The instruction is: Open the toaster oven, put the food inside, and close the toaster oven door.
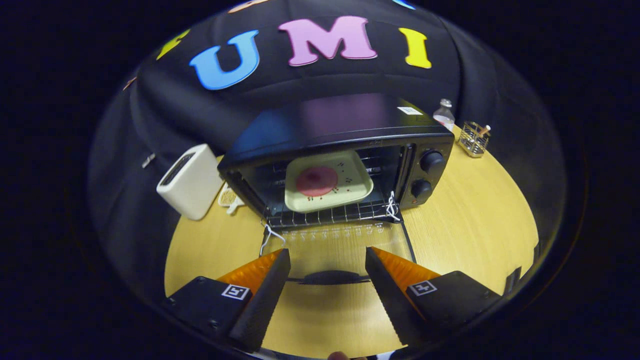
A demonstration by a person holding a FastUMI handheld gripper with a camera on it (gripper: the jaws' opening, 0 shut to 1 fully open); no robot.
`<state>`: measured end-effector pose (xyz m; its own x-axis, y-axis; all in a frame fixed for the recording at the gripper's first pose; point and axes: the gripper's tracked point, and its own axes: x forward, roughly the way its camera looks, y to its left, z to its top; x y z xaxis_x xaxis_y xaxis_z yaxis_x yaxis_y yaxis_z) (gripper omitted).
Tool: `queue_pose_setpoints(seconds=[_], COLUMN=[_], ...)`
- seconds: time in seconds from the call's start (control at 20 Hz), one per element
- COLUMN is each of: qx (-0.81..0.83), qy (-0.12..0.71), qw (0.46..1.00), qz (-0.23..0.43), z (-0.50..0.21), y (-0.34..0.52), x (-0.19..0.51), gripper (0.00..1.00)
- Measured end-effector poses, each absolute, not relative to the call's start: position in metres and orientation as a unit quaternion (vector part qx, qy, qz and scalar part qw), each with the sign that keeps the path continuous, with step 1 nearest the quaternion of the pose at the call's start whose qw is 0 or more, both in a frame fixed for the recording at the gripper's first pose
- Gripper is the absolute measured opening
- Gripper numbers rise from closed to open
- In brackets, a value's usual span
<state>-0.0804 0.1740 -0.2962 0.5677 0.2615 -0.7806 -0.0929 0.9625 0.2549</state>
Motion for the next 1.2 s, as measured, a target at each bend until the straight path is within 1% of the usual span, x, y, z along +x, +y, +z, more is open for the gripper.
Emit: queue_pose_setpoints(seconds=[0.25,0.4,0.85,0.9,1.05,1.2], qx=[0.068,0.036,0.017,0.024,0.046,0.045], qy=[0.517,0.542,0.566,0.565,0.57,0.566], qw=[0.845,0.831,0.82,0.821,0.819,0.821], qz=[0.114,0.115,0.082,0.081,0.051,0.052], z=[-0.338,-0.369,-0.409,-0.409,-0.412,-0.41], y=[0.182,0.176,0.178,0.18,0.178,0.177], x=[-0.128,-0.139,-0.129,-0.125,-0.116,-0.117], gripper=[1.0,1.0,1.0,1.0,1.0,1.0])
